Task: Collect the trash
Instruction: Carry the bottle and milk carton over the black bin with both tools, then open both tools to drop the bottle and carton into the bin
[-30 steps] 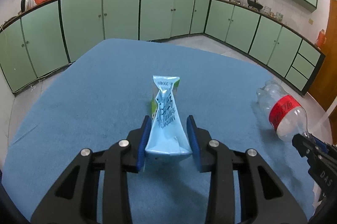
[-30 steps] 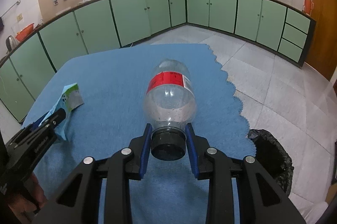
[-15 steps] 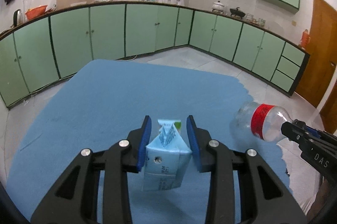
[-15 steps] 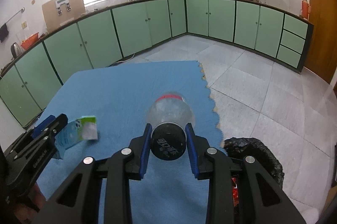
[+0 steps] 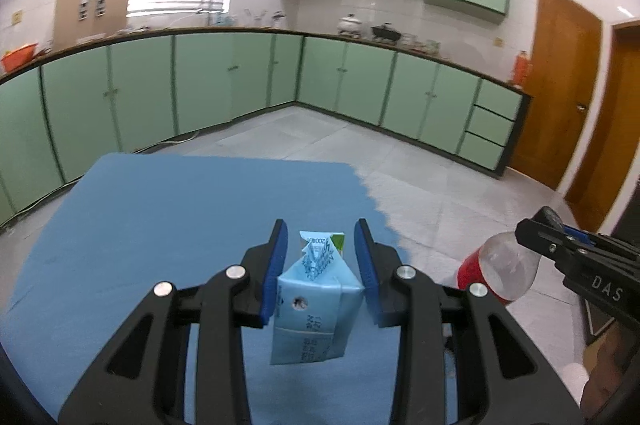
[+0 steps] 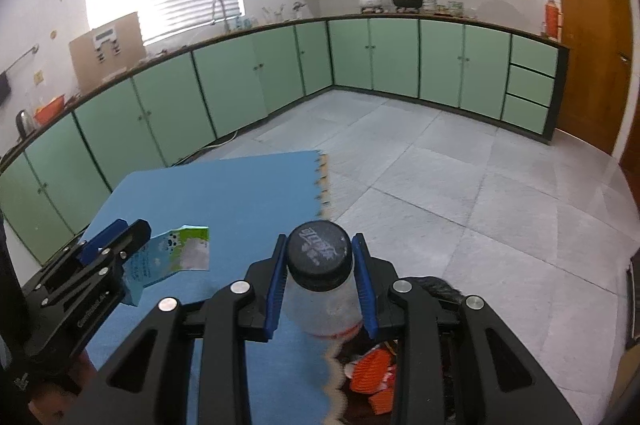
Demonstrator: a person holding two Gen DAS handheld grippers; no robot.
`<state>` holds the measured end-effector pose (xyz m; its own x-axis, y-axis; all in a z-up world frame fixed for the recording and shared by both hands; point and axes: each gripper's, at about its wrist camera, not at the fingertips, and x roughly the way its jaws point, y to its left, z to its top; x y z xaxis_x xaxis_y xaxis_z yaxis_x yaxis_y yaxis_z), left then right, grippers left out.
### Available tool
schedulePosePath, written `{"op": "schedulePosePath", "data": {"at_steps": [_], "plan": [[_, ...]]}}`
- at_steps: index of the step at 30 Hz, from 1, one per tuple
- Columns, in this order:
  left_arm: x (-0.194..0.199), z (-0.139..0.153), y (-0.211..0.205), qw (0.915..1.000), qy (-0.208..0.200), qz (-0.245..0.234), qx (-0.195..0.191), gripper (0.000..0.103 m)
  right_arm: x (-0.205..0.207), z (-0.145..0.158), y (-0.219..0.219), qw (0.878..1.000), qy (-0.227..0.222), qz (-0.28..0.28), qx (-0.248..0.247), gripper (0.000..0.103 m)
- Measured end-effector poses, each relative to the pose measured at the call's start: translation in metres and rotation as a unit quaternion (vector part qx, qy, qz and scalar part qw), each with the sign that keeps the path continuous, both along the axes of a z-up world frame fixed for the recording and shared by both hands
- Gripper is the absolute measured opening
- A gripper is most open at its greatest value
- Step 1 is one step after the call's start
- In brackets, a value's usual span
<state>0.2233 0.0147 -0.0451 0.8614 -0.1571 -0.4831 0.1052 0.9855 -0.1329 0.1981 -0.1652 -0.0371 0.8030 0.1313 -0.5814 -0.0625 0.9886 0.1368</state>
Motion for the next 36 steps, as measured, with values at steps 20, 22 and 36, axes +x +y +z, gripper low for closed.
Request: {"op": "schedulePosePath", "data": {"at_steps": [20, 22, 36], "plan": [[0.009, -0.035, -0.161, 0.9898, 0.028, -0.138, -0.020, 0.033, -0.025, -0.016, -0.146, 0.993, 0.014, -0.117, 0.005, 0.031], [0.012, -0.045, -0.165, 0.9885, 0.046, -0.143, -0.016, 0.034, -0.025, -0.024, -0.154, 0.992, 0.022, -0.124, 0.007, 0.031], [0.011, -0.048, -0.141, 0.9915, 0.046, -0.121, -0.007, 0.050, -0.022, -0.053, -0.159, 0.991, 0.052, -0.125, 0.010, 0.031]]}}
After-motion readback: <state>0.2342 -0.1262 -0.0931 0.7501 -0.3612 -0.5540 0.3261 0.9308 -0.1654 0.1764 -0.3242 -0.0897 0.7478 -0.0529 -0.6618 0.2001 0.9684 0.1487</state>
